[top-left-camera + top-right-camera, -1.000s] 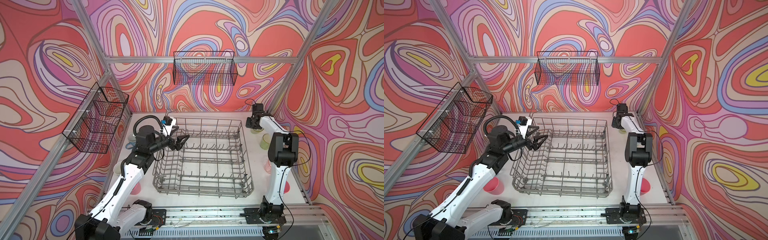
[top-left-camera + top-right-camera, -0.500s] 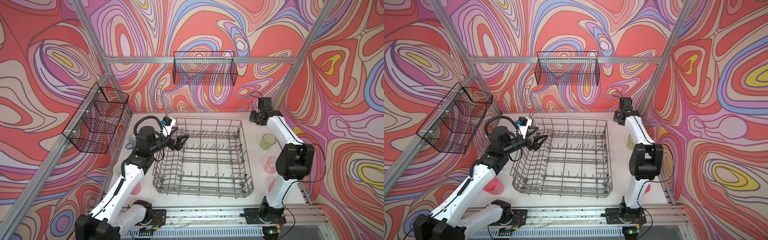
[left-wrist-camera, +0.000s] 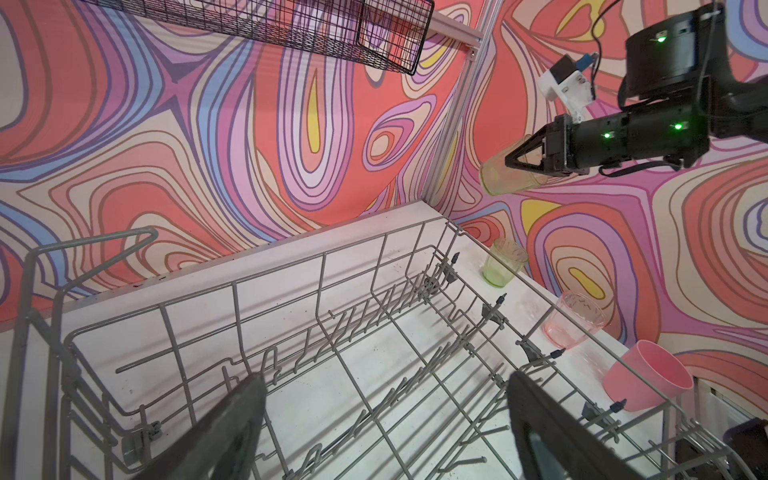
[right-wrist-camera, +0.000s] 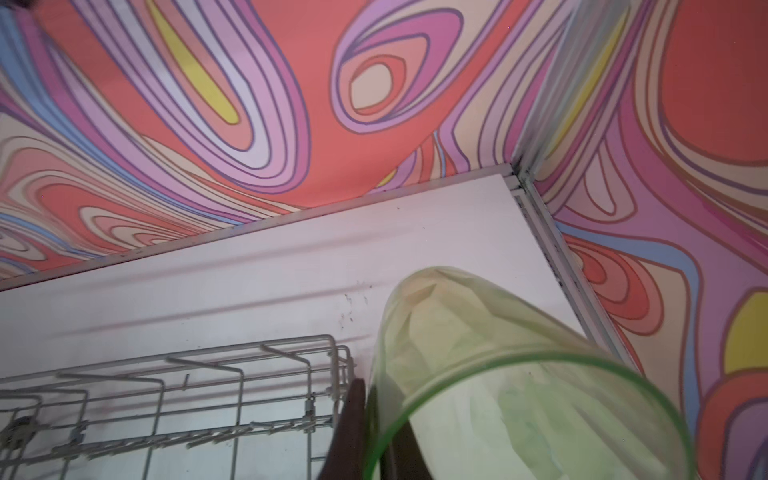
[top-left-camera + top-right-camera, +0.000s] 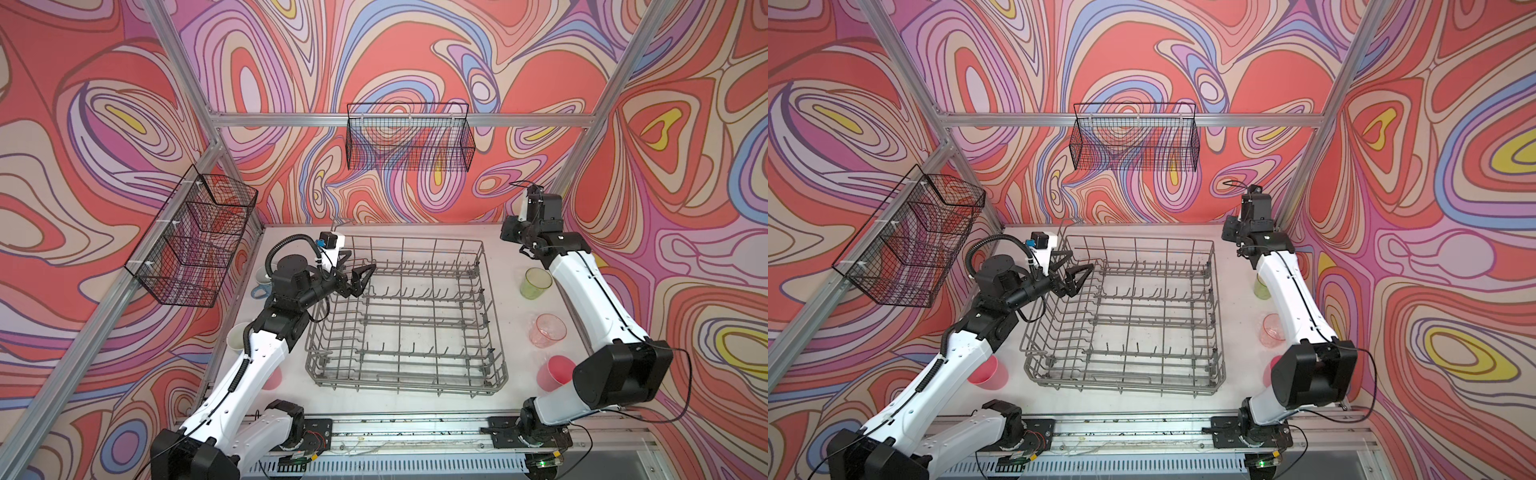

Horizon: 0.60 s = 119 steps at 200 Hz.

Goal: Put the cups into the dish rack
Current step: 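Close the right gripper on the green glass and lift it, then carry the green glass above the rack toward the left gripper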

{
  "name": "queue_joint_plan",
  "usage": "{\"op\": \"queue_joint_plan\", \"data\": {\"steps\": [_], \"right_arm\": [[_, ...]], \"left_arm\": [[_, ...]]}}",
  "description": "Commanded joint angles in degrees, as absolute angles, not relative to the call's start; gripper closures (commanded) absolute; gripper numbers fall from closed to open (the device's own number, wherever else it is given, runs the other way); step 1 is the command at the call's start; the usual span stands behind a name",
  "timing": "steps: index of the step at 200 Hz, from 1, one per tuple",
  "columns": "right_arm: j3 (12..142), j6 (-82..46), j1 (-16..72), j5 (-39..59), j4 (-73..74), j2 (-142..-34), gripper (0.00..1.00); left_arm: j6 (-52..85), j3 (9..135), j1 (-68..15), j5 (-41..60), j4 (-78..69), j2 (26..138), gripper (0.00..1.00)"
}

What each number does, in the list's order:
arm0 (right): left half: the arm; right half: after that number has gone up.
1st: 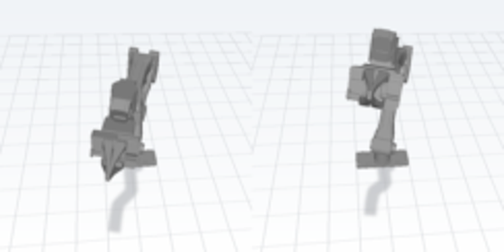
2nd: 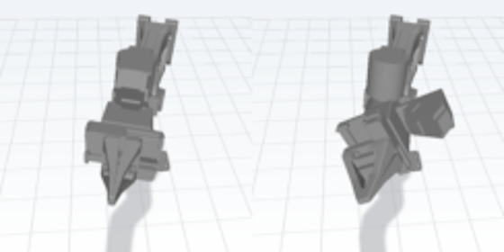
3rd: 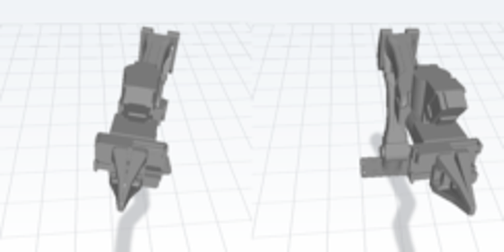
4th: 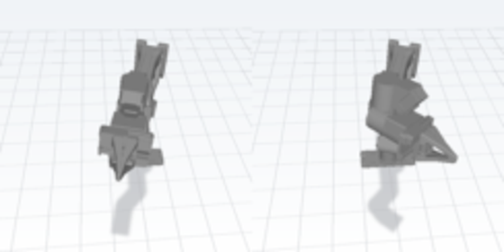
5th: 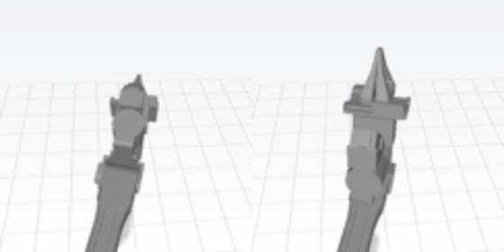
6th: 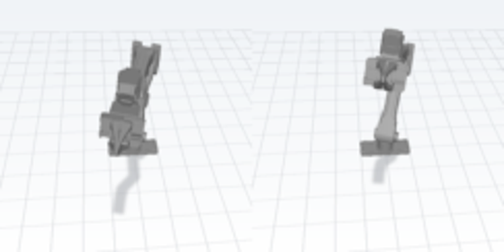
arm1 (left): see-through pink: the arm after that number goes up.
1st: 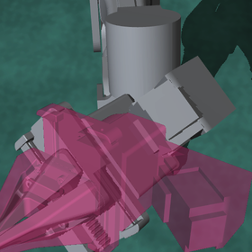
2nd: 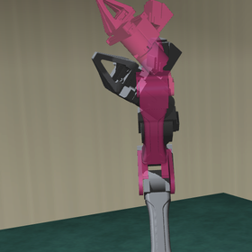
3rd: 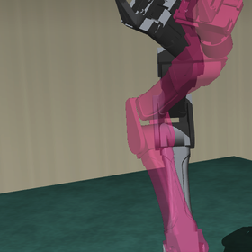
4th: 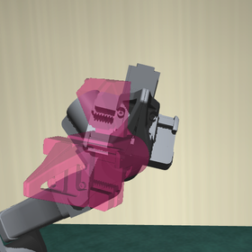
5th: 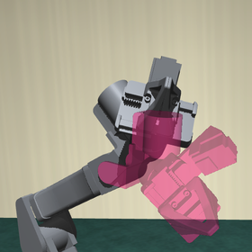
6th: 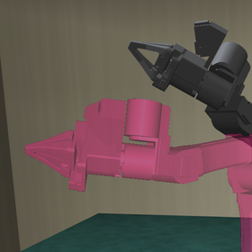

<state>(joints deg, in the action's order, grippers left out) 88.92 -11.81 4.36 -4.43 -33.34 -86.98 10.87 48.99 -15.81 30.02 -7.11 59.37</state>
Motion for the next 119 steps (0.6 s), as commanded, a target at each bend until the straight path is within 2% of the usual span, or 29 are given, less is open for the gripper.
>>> {"op": "queue_joint_plan", "data": {"steps": [1,32,76,119], "right_arm": [[87.9,-10.7,7.7,5.2,-28.8,-84.4,1.0],[83.7,-10.9,9.5,18.6,-20.7,-82.6,1.0],[78.3,-9.4,12.5,31.2,-10.1,-81.7,1.0],[73.8,-10.6,12.9,42.3,0.3,-81.3,1.0]], "left_arm": [[15.2,52.7,-16.4,26.8,-6.3,60.3,0.07],[20.1,59.4,-17.4,24.3,0.3,64.1,0.1],[26.1,67.6,-19.1,21.9,7.6,69.0,0.14],[33.1,71.5,-20.3,23.6,7.4,73.0,0.15]]}}
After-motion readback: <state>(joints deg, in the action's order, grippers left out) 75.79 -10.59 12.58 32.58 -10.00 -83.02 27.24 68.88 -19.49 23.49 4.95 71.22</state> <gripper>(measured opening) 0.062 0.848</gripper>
